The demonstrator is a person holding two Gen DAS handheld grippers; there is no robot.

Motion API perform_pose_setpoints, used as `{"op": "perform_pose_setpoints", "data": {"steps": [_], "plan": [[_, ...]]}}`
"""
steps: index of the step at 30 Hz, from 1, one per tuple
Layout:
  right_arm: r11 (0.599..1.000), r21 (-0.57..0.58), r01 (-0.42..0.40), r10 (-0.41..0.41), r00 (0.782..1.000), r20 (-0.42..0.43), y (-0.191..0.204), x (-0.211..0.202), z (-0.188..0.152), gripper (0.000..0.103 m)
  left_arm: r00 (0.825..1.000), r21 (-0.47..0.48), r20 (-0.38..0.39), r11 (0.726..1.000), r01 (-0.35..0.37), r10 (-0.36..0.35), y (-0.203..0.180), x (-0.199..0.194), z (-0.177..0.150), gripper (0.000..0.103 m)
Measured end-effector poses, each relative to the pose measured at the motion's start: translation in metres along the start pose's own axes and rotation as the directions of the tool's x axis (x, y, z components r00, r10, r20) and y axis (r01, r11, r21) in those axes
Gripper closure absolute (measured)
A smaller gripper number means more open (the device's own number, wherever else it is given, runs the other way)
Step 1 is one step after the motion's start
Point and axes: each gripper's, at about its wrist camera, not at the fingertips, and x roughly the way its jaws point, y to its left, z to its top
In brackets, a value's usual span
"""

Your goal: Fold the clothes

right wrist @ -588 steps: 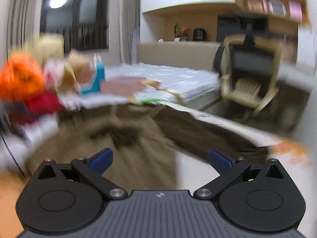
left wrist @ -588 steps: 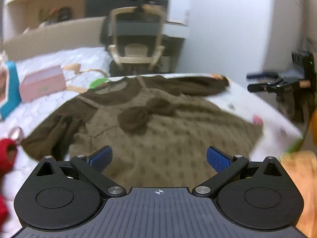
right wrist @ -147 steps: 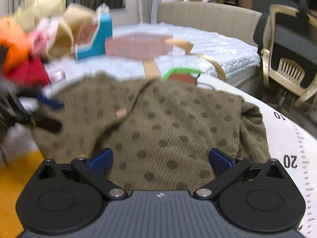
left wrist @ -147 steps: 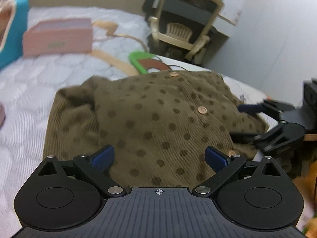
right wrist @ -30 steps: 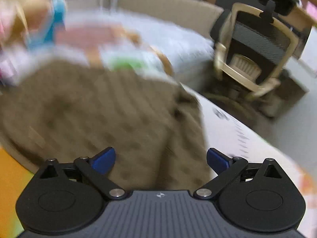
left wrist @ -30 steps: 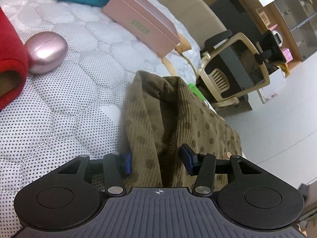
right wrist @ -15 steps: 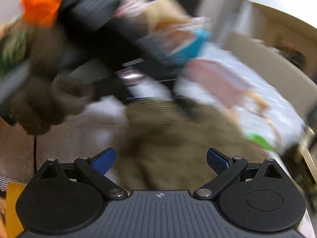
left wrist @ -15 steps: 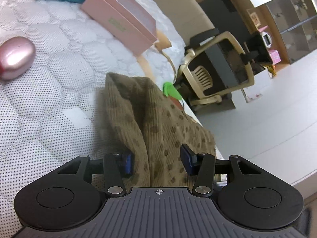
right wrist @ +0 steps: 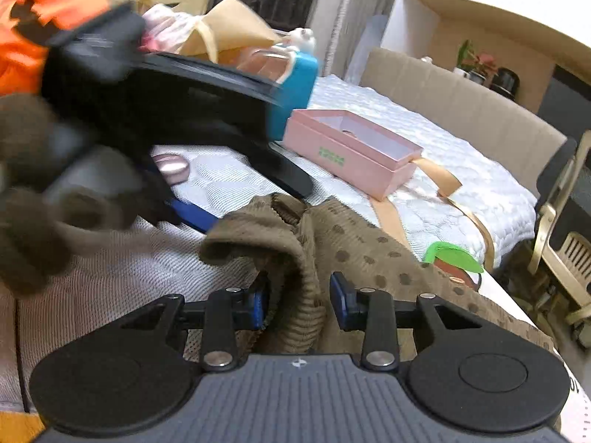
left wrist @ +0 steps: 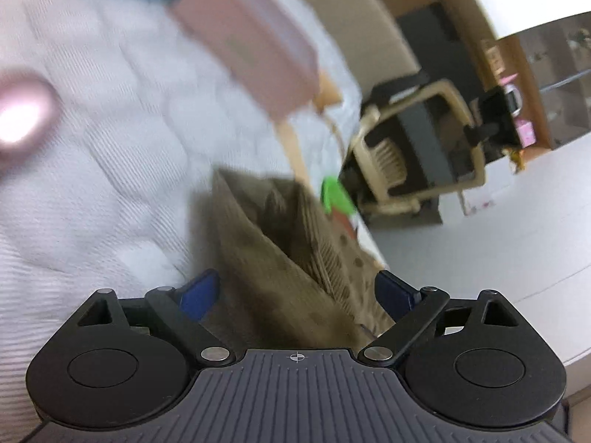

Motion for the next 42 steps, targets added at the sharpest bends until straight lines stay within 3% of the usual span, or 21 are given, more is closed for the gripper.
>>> {"op": "perform_pose_setpoints", "data": {"steps": [1,2,3,4,5,8,11,12,14,16,19,21,23,24,26,29,32,34,38,41,42], "plan": [[1.000,-0.022,0.009,-0.009,1.000,0.001,0.004,-0.001,-0.002,0.066,1.000,0.002,-0.008,1.000,-0.001,0.001,-0.003,0.010,0.001,0.010],[0.999,-0.044,0.026,-0.026,1.000,-0.001,0.009,0.000,-0.004,0.051,1.000,0.013,-0.010,1.000,-0.002,0.002,-0.007,0.018,0.001,0.014],[0.997,-0.062,0.050,-0.050,0.999,-0.003,0.011,0.007,-0.005,0.027,1.000,0.023,-0.011,1.000,-0.003,0.004,-0.013,0.023,0.002,0.027],[0.994,-0.082,0.071,-0.072,0.997,-0.008,0.010,0.013,-0.008,0.018,1.000,0.034,-0.014,0.999,-0.004,0.005,-0.019,0.026,0.002,0.036],[0.991,-0.105,0.087,-0.089,0.996,-0.016,0.009,0.016,-0.010,0.013,1.000,0.050,-0.011,0.999,-0.004,0.005,-0.026,0.025,0.002,0.036],[0.987,-0.125,0.102,-0.104,0.995,-0.008,0.007,0.026,-0.014,0.016,1.000,0.096,-0.010,0.995,0.014,-0.013,-0.050,0.018,0.000,0.039],[0.992,-0.052,0.117,-0.114,0.992,0.058,-0.010,0.006,-0.015,0.058,1.000,0.165,-0.014,0.986,0.024,-0.022,-0.082,0.014,-0.008,0.039],[0.992,-0.022,0.120,-0.118,0.990,0.083,-0.017,-0.003,-0.016,0.064,0.999,0.201,-0.018,0.979,0.039,-0.036,-0.099,0.017,-0.012,0.039],[0.986,0.073,0.152,-0.161,0.978,0.134,-0.042,-0.029,-0.018,0.066,0.997,0.270,-0.035,0.959,0.082,-0.075,-0.135,0.026,-0.019,0.039],[0.961,0.214,0.173,-0.209,0.965,0.160,-0.078,-0.057,-0.026,0.067,0.988,0.350,-0.076,0.924,0.151,-0.132,-0.178,0.044,-0.031,0.029],[0.870,0.466,0.160,-0.234,0.966,0.106,-0.144,-0.082,-0.058,0.067,0.965,0.426,-0.165,0.868,0.257,-0.205,-0.235,0.070,-0.048,0.024],[0.776,0.612,0.153,-0.227,0.973,0.044,-0.185,-0.088,-0.085,0.066,0.957,0.475,-0.165,0.832,0.287,-0.236,-0.259,0.070,-0.053,0.012],[0.670,0.726,0.153,-0.192,0.981,-0.030,-0.218,-0.083,-0.117,0.059,0.967,0.551,-0.112,0.796,0.251,-0.228,-0.269,0.061,-0.055,0.008],[0.627,0.763,0.157,-0.178,0.982,-0.056,-0.228,-0.085,-0.131,0.055,0.982,0.580,-0.079,0.793,0.187,-0.174,-0.264,0.062,-0.058,0.008],[0.590,0.792,0.159,-0.173,0.982,-0.069,-0.239,-0.088,-0.147,0.052,0.998,0.630,-0.009,0.774,0.057,-0.066,-0.252,0.064,-0.062,0.007],[0.620,0.766,0.169,-0.224,0.974,-0.034,-0.240,-0.107,-0.150,0.046,0.992,0.680,0.097,0.722,-0.129,0.085,-0.234,0.069,-0.068,0.007],[0.685,0.696,0.216,-0.346,0.937,0.050,-0.241,-0.141,-0.134,0.043,0.988,0.648,0.031,0.749,-0.136,0.152,-0.201,0.086,-0.074,0.007],[0.729,0.646,0.225,-0.377,0.920,0.105,-0.243,-0.146,-0.117,0.043,0.984,0.639,-0.014,0.759,-0.129,0.179,-0.184,0.098,-0.079,0.007],[0.812,0.563,0.156,-0.286,0.946,0.151,-0.257,-0.123,-0.077,0.044,0.976,0.696,-0.030,0.705,-0.136,0.218,-0.172,0.108,-0.097,0.007],[0.831,0.538,0.143,-0.177,0.984,0.012,-0.264,-0.050,-0.067,0.044,0.971,0.749,-0.001,0.643,-0.159,0.241,-0.166,0.104,-0.112,0.006],[0.837,0.519,0.174,-0.169,0.984,-0.058,-0.265,-0.023,-0.069,0.042,0.972,0.743,-0.002,0.651,-0.157,0.236,-0.165,0.101,-0.112,0.006]]}}
